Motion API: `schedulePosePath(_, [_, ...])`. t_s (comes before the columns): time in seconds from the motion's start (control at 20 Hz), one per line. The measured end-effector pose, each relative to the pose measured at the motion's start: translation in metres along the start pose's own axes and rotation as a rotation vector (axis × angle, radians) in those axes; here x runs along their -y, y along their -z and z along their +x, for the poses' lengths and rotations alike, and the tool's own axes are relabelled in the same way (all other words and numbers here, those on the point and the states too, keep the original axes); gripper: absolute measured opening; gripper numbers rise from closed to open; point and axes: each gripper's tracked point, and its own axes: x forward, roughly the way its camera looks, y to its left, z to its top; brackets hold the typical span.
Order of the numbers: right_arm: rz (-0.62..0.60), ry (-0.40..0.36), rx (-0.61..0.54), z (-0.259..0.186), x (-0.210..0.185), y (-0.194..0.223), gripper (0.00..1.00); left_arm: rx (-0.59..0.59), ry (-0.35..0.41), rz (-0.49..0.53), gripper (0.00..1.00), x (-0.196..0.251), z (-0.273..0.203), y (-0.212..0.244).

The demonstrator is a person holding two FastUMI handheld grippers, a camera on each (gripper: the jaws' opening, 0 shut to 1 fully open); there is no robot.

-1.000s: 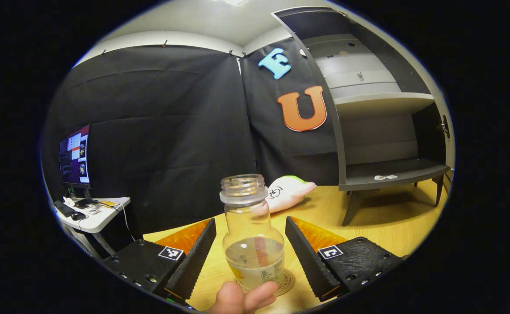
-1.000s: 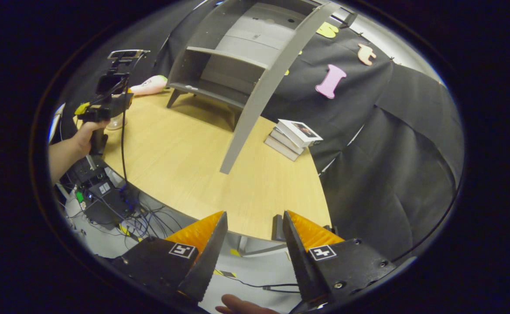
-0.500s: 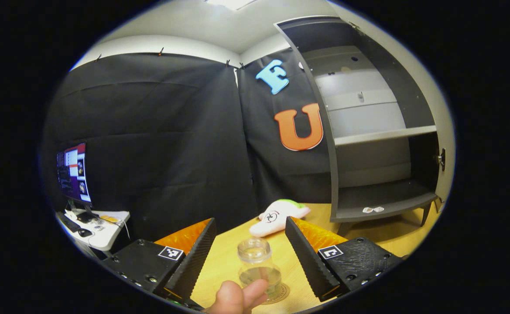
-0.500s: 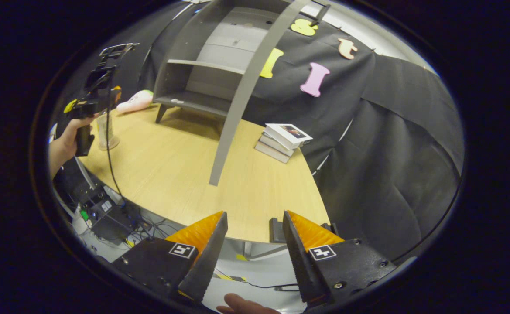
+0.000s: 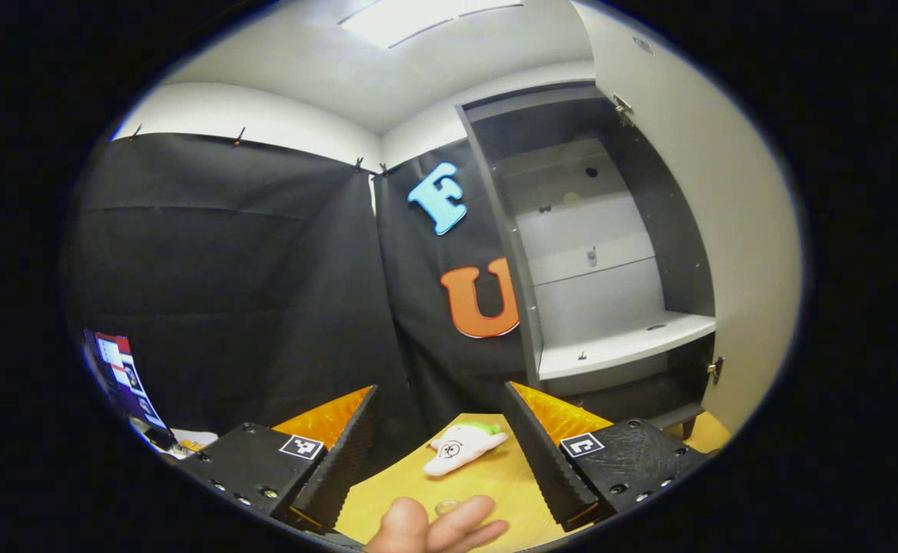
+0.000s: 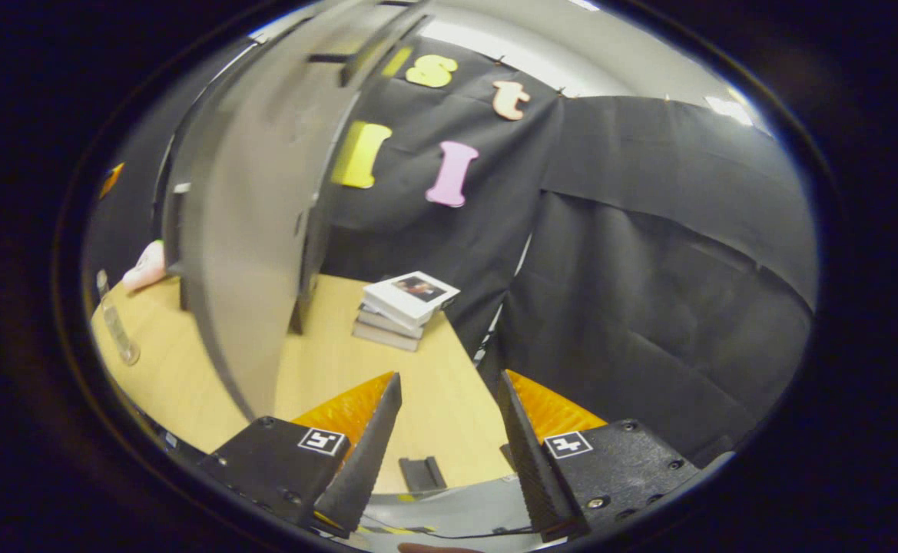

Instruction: Open the cabinet door with the right hand, grasp the bottle in the cabinet with the left hand and place it on the coaster, then close the cabinet door with the right hand.

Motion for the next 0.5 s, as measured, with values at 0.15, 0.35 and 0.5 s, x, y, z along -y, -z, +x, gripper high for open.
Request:
schedulePosePath(0.15, [0.117,-0.034,0.028,0.005,-0.005,-0.051,0.8,-0.003,0.078,-0.053,0.96,0.009,0.002,-0.038])
schedulePosePath(0.35, [0.104,-0.066,0.143,-0.023,-0.007,-0.133,0.8,-0.095,0.278,-0.179,0.89,0.044,0.01,-0.054])
schedulePosePath(0.5, [0.078,-0.197,0.186,-0.036,-0.037,-0.167,0.77,-0.098,0.348,-0.152,0.9,0.05,0.011,-0.07])
